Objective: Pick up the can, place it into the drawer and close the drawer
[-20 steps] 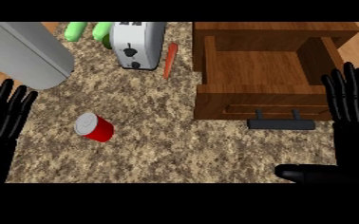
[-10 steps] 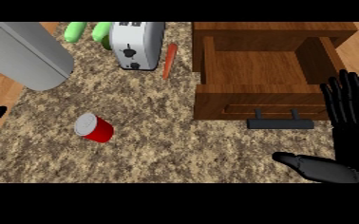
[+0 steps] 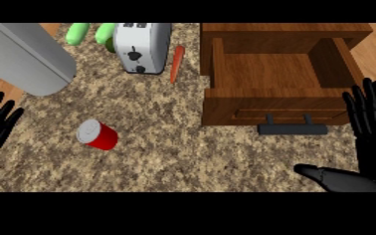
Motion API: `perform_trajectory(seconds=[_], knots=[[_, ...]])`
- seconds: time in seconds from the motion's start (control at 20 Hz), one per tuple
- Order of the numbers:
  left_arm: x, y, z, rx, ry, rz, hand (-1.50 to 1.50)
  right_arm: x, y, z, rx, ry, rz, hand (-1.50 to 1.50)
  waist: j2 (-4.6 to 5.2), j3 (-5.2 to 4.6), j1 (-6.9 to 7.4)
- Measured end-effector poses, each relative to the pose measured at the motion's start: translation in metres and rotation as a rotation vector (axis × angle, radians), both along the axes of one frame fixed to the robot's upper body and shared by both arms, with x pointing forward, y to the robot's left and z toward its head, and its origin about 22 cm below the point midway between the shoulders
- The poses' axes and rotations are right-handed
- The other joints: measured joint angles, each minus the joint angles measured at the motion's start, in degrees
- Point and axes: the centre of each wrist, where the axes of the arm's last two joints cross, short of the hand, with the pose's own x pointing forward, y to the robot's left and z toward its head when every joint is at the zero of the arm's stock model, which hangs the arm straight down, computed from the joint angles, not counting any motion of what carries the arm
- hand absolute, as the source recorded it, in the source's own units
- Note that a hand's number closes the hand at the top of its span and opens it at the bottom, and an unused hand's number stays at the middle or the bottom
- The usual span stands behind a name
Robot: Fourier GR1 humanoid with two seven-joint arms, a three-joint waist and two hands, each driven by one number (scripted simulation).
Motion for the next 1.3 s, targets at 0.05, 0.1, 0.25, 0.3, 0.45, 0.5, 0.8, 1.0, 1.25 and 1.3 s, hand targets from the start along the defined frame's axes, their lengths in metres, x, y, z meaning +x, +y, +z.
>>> perform_trajectory(seconds=[0.05,0.1,0.25,0.3,0.45,0.5,0.8,1.0,1.25,1.3], knots=[[0.002,0.000,-0.003,-0.001,0.010,0.001,-1.50,-0.003,0.000,-0.004,0.001,-0.003,0.000,-1.50,0.00,-0.01,-0.02],[0.003,0.001,-0.007,0.000,0.019,0.000,-1.50,-0.005,-0.003,-0.004,-0.003,-0.003,-0.002,-1.50,0.00,0.00,-0.02],[0.009,-0.009,-0.021,-0.001,0.038,0.000,-1.50,-0.002,-0.002,-0.003,-0.002,-0.008,-0.006,-1.50,0.01,-0.01,-0.02],[0.010,-0.012,-0.027,0.006,0.050,0.002,-1.50,-0.003,0.000,-0.001,0.000,-0.011,-0.010,-1.50,0.02,0.00,-0.04],[0.008,-0.014,-0.048,0.020,0.073,0.002,-1.50,-0.004,-0.005,0.006,-0.004,-0.015,-0.014,-1.50,0.00,-0.01,-0.01],[0.009,-0.017,-0.051,0.023,0.075,0.006,-1.50,-0.006,-0.004,0.007,-0.002,-0.019,-0.013,-1.50,0.01,-0.01,0.00],[0.015,-0.027,-0.082,0.049,0.097,0.032,-1.50,-0.014,-0.012,0.006,-0.014,-0.016,-0.012,-1.50,0.00,-0.01,-0.06],[0.014,-0.031,-0.106,0.057,0.116,0.058,-1.50,-0.019,-0.010,0.018,-0.015,-0.018,-0.017,-1.50,0.00,-0.02,-0.06],[0.022,-0.024,-0.136,0.059,0.128,0.098,-1.50,-0.018,-0.016,0.021,-0.013,-0.022,-0.020,-1.50,0.02,-0.02,-0.09],[0.021,-0.020,-0.144,0.057,0.134,0.101,-1.50,-0.016,-0.017,0.021,-0.011,-0.020,-0.023,-1.50,0.02,-0.02,-0.09]])
